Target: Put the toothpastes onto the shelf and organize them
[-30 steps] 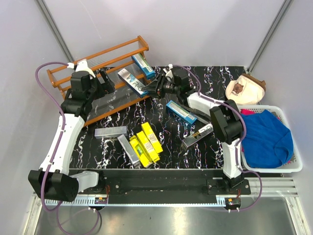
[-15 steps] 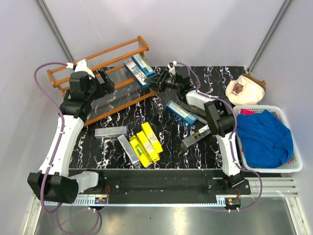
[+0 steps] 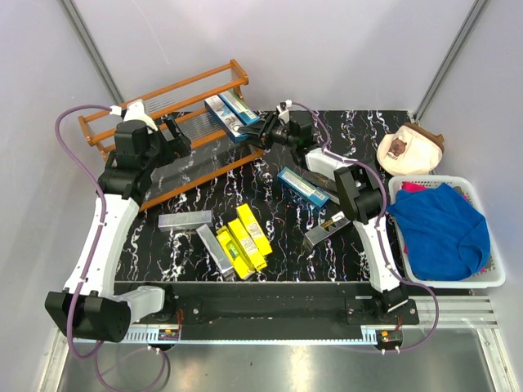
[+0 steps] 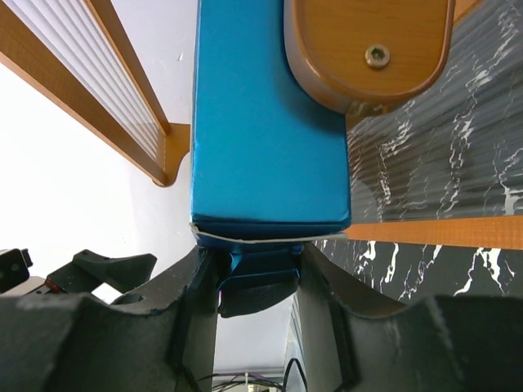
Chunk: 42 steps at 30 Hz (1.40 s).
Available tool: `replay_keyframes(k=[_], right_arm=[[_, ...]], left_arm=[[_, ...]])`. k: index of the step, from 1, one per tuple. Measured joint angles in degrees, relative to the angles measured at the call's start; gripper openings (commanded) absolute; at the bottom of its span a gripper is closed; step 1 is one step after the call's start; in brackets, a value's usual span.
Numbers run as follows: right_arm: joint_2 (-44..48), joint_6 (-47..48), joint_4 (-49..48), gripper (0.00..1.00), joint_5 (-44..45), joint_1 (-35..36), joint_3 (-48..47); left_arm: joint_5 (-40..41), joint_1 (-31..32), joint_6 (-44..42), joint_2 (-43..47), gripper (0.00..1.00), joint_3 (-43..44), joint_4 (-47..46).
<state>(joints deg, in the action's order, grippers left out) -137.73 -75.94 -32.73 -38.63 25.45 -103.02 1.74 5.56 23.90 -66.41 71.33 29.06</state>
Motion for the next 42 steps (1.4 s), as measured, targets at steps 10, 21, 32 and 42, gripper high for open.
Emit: replay_keyframes(k=[10, 21, 32, 42], right_arm=[[-0.9, -0.6, 0.0, 0.51, 0.6, 0.2, -1.3], [-0.7, 0.3, -3.0, 1.00, 3.3, -0.4, -0.8], [4.2, 4.1, -0.9, 1.00, 3.5, -0.4, 3.5], [19.1, 16.4, 15.5, 1.00, 10.1, -0.6, 15.6]], left_arm=[[0.0, 0.0, 0.0, 0.6, 0.99, -0.1, 0.7], [0.0, 0.0, 0.0, 0.8, 0.99, -0.7, 1.1], [-0.8, 0.0, 0.1, 0.8, 0.99, -1.6, 1.2], [-2.9, 0.0, 0.2, 0.8, 0.99, -1.6, 1.2]])
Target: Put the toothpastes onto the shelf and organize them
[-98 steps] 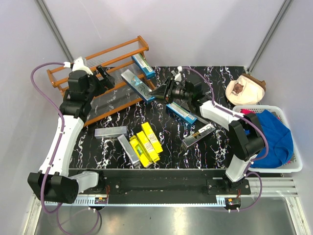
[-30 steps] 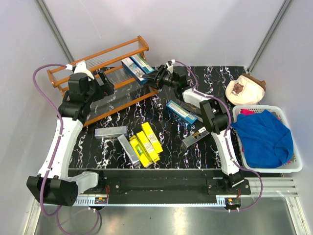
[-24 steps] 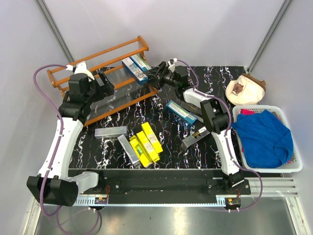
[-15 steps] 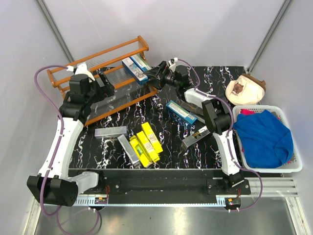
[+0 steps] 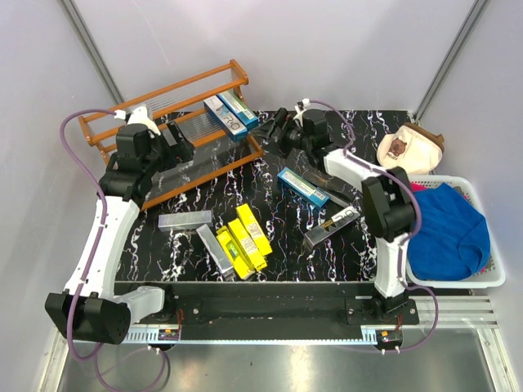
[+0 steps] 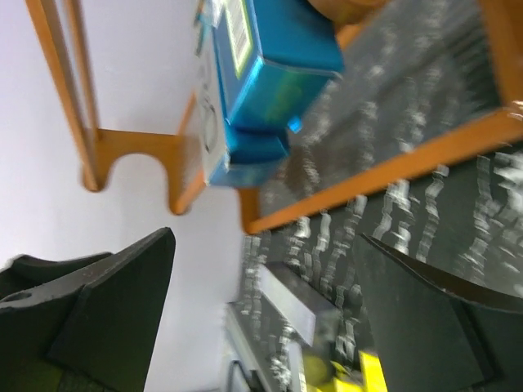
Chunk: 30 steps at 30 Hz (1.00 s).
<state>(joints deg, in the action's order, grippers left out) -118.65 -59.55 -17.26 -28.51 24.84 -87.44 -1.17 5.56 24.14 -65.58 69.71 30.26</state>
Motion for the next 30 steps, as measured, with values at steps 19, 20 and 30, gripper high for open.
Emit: replay_keyframes(k=[19, 20, 30], right_arm=[[30.7, 26.4, 36.9, 0.98, 26.2, -2.5, 24.6], [31.2, 26.8, 37.7, 0.98, 27.1, -2.5, 25.3], [32.7, 31.3, 41.7, 0.99, 33.6, -2.5, 28.7]], left_arm=[[-2.1, 17.7, 5.1, -11.4, 0.99, 0.7, -6.7], [-2.4, 18.8, 5.5, -13.1, 0.99, 1.1, -7.2], [-6.0, 23.6, 7.5, -22.9, 0.99, 5.5, -8.3]])
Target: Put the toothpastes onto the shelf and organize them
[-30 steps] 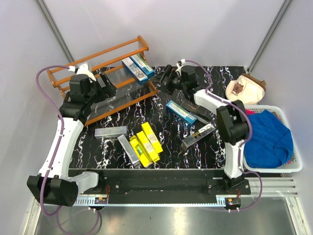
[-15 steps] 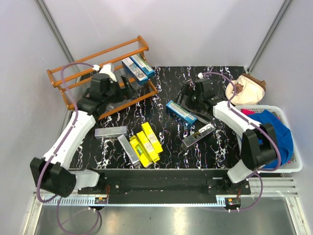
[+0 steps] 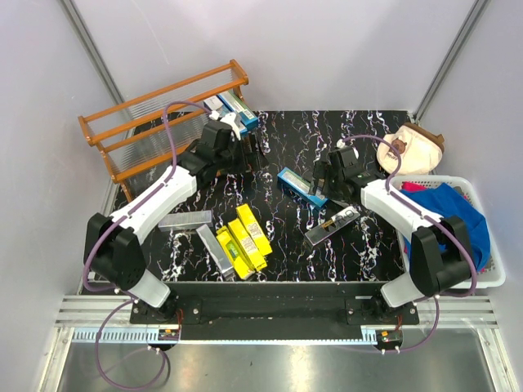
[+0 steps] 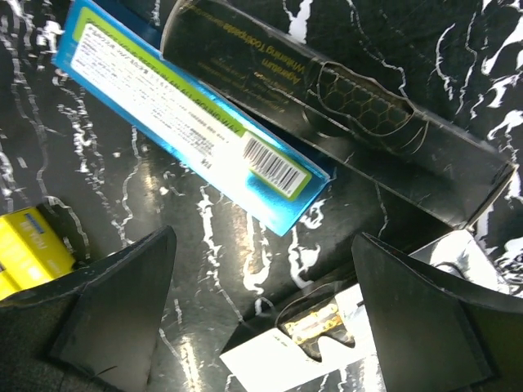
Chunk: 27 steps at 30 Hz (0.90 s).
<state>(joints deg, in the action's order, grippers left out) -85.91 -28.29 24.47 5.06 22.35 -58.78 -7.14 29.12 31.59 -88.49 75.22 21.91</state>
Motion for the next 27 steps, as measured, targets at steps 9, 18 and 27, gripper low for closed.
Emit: replay_keyframes(k=[9, 18, 27], right_arm=[[-6.6, 4.0, -4.5, 1.00, -1.3, 0.0, 0.0], [-10.8, 8.4, -9.8, 1.00, -1.0, 0.0, -0.1], [-13.5, 11.0, -15.6, 0.96, -9.0, 0.0, -0.2]], left_arm=[[0.3, -0.2, -0.1, 0.1, 0.99, 0.2, -0.5], [0.9, -0.3, -0.7, 1.2, 0.99, 0.2, 0.4], [1.1, -0.9, -1.2, 2.2, 0.99, 0.2, 1.2]])
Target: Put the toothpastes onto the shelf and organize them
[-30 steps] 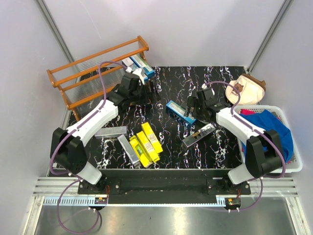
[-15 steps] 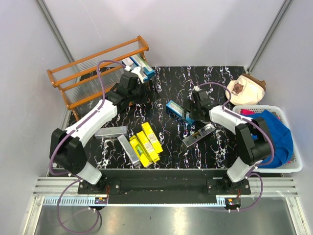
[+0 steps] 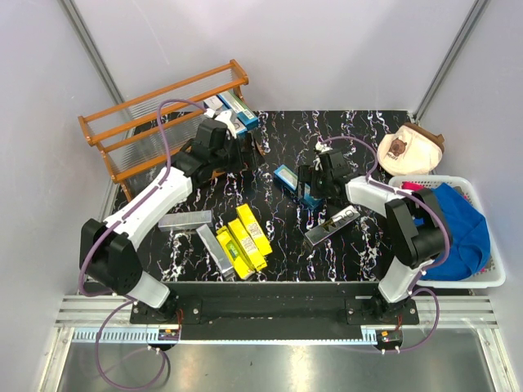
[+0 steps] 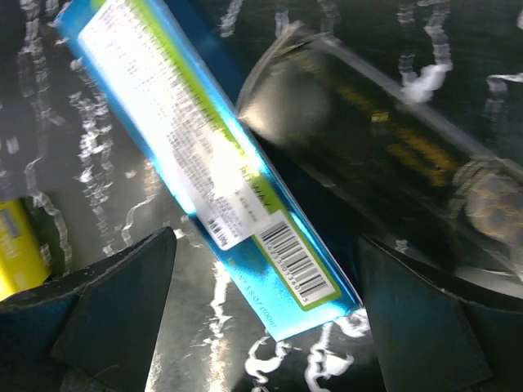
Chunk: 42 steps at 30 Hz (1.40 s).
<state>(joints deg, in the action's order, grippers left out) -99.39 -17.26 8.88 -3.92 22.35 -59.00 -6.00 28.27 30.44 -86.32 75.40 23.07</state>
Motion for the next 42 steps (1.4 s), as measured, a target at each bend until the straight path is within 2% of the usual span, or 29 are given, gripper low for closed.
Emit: replay_keyframes(k=[9, 11, 12, 14, 15, 19, 27, 42], right_arm=[[2.2, -2.2, -4.9, 0.70, -6.1, 0.1, 7.5], [2.3, -2.6, -5.1, 0.69, -6.3, 0.4, 7.6], [2.3, -2.9, -5.2, 0.63, -6.1, 0.7, 7.6], [2.3, -3.2, -5.4, 0.59, -6.0, 1.5, 7.6], [2.3, -3.3, -5.5, 0.52, -5.7, 2.0, 7.6], [2.3, -3.7, -5.2, 0.45, -3.6, 4.0, 6.8], [5.0, -4.7, -2.9, 0.40, -1.0, 4.5, 5.6], [19.2, -5.3, 1.0, 0.38, -0.5, 7.7, -0.2]], left_arm=[[-1.5, -3.0, 0.4, 0.2, 0.99, -0.4, -0.2], [-2.2, -4.3, 0.8, 0.4, 0.99, -1.1, -0.1], [-3.1, -5.2, 1.1, 0.5, 0.99, -1.6, -0.2], [-4.5, -6.6, 1.6, 0.8, 0.99, -2.5, -0.4], [-5.2, -7.5, 1.8, 1.0, 0.99, -3.0, -0.6], [-7.8, -10.3, 3.1, 2.3, 0.99, -5.3, -0.9], [-13.1, -11.1, 5.8, 3.0, 0.99, -7.7, -3.9], [-26.1, -10.4, 15.7, -0.9, 0.99, -10.5, -20.0]])
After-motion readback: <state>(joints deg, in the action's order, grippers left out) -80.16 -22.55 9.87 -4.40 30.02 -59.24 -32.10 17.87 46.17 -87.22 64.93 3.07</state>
